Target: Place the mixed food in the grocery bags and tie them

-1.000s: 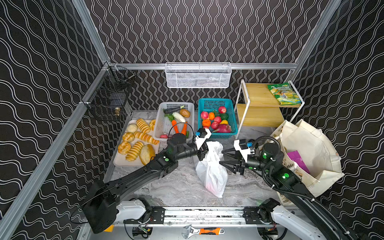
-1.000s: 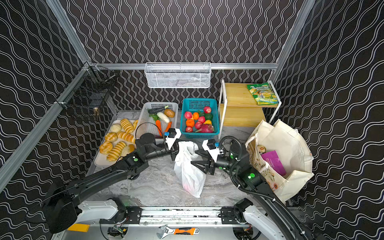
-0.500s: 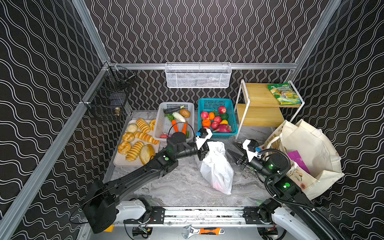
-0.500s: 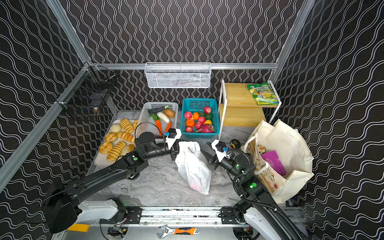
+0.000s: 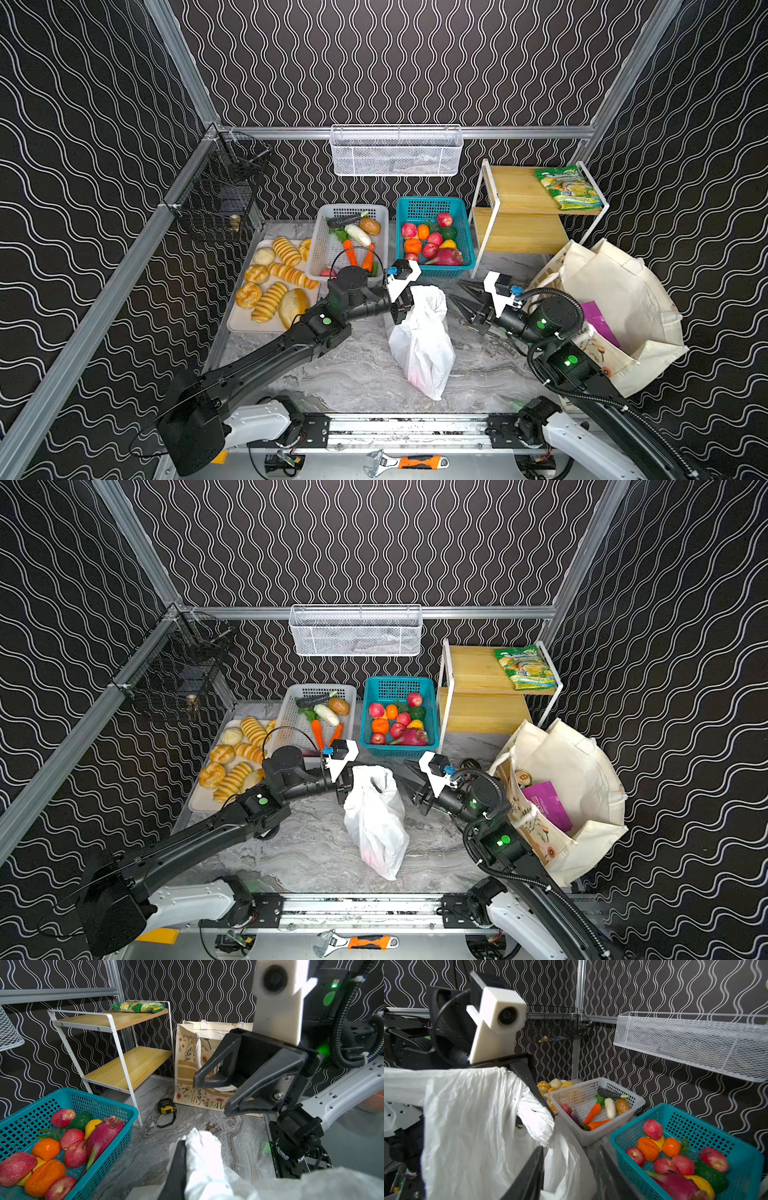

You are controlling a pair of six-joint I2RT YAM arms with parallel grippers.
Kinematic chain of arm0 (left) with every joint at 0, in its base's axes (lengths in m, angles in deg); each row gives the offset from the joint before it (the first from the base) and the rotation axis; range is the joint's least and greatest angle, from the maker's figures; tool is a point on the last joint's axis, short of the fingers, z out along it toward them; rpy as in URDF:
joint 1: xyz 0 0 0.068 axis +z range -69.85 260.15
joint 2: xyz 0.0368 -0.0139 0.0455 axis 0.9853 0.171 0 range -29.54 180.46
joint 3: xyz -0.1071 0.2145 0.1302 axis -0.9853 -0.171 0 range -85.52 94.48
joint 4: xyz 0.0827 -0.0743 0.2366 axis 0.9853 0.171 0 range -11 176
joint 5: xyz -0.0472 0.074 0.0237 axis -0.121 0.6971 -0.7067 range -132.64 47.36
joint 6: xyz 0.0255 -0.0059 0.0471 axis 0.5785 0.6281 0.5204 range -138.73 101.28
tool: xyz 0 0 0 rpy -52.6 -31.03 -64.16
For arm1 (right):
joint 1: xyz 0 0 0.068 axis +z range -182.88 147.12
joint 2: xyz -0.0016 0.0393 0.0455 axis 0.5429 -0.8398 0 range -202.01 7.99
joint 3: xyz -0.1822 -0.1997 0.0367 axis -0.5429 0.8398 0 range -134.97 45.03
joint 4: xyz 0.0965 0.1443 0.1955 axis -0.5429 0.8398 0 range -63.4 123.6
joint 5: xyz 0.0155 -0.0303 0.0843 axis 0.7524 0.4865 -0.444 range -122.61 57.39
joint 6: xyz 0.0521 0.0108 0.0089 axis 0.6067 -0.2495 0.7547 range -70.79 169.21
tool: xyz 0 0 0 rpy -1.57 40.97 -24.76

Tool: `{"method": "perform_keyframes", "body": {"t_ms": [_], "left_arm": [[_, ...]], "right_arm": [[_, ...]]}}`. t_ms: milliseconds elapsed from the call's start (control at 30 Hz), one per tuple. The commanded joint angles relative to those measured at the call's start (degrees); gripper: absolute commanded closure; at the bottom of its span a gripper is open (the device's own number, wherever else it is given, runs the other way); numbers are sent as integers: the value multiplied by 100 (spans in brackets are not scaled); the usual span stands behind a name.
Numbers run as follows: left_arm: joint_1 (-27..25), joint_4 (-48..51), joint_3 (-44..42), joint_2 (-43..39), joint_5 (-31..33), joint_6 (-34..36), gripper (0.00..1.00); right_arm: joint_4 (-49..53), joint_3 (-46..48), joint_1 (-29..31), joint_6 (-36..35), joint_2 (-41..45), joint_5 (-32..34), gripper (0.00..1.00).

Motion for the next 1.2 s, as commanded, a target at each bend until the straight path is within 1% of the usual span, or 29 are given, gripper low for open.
{"method": "perform_keyframes", "body": {"t_ms": [0, 67, 167, 267, 333, 500, 633, 833, 933, 1033, 1133, 1167], "left_arm": [[20, -307, -42, -70, -130, -64, 100], [53, -487, -105, -84, -238, -201, 100], [89, -692, -209, -12, -285, -405, 100], [96, -791, -186, 66, -360, -588, 100], [91, -854, -168, 127, -369, -673, 100], [130, -828, -103, 238, -630, -681, 100], [165, -554, 14, 309, -875, -636, 100], [182, -542, 82, 428, -1006, -776, 100], [185, -442, 146, 478, -1009, -786, 100], [188, -242, 199, 481, -837, -712, 100], [195, -49, 210, 444, -691, -570, 100], [200, 20, 208, 425, -607, -528, 98]], "right_arm": [[-358, 78, 75, 391, -160, -99, 66], [-331, 94, 219, 311, -223, 198, 68], [-208, 81, 504, -101, -320, 418, 69], [-7, -34, 879, -494, -488, 623, 65], [-62, -21, 1094, -619, -542, 981, 60], [-410, 123, 1296, -923, -412, 1680, 58], [-616, 201, 1305, -1111, -246, 1813, 67], [-366, 118, 1305, -1246, -267, 1684, 87], [-443, 171, 1305, -1169, -221, 1751, 95], [-483, 215, 1305, -1104, -169, 1868, 100], [-453, 218, 1305, -1062, -111, 1977, 100], [-426, 205, 1305, -1044, -119, 2029, 100]]}}
